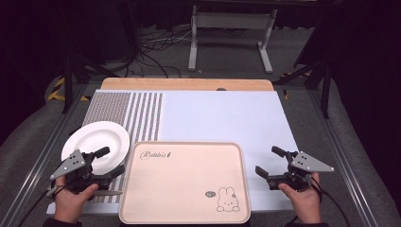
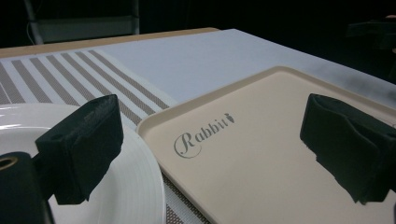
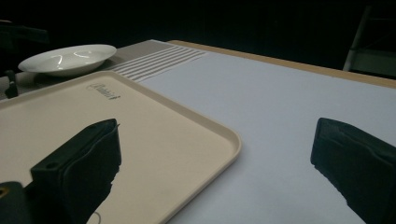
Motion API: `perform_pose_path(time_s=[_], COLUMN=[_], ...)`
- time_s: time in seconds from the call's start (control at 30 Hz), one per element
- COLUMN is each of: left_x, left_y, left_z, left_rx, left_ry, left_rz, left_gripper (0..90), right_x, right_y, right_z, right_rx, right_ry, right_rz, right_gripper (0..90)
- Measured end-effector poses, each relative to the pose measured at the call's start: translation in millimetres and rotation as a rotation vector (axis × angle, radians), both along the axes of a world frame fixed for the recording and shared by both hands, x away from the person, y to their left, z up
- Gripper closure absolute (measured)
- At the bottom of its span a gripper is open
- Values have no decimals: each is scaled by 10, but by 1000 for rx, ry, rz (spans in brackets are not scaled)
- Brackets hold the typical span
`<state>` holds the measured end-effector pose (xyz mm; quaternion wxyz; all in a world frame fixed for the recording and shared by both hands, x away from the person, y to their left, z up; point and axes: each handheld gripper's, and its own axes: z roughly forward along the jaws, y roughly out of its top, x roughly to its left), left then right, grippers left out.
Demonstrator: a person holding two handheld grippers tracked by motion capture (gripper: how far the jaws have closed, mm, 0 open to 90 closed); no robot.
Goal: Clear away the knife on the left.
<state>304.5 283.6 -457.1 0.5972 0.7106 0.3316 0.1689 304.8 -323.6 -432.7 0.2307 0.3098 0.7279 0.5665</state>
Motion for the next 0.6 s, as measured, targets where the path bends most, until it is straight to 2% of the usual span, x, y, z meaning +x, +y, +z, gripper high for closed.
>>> perform_pose_path(time_s=[0.37, 0.6], left_x=[-4, 3], left_y=[-29, -41], left_z=[14, 23], left_rx=[21, 5], left_ry=[-19, -24], left_rz=[-19, -42], left_gripper=[49, 20], right_x=[-2, -7], right_y=[11, 32], right_z=[1, 6], right_rx=[-27, -34], right_ry=[-3, -5], right_rz=[14, 20], right_gripper=[23, 26])
